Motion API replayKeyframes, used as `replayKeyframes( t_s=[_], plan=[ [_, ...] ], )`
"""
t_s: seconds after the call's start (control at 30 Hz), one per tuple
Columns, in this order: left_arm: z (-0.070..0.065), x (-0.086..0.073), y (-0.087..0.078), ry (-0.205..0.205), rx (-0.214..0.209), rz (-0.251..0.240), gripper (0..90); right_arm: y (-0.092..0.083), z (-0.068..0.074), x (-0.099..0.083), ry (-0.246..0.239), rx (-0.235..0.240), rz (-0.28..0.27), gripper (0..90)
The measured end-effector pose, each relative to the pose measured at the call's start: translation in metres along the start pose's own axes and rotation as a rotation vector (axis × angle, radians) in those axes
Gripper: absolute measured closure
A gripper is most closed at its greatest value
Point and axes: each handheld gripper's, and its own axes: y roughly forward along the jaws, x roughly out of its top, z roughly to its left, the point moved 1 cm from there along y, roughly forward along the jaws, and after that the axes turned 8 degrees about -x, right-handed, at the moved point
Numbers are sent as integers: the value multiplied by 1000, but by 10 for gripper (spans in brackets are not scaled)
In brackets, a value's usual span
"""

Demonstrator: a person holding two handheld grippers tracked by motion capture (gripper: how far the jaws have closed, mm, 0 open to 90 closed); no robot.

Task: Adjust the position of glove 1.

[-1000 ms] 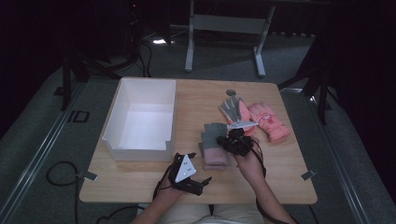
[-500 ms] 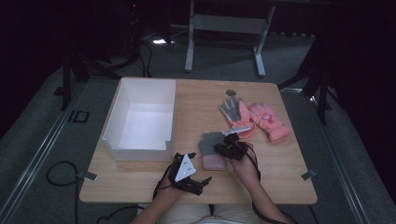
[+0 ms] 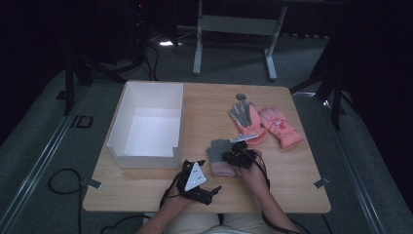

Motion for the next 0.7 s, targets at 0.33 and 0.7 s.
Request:
replayKeyframes(
  t_s=[0.33,0.7],
  plan=[
    [0,0,0,-6,10,-8,0,-1,0,-2,-26,41,-3,776],
    [-1,7,1,44,7,20,0,-31,-17,11,-21,11,-78,687]
  ],
)
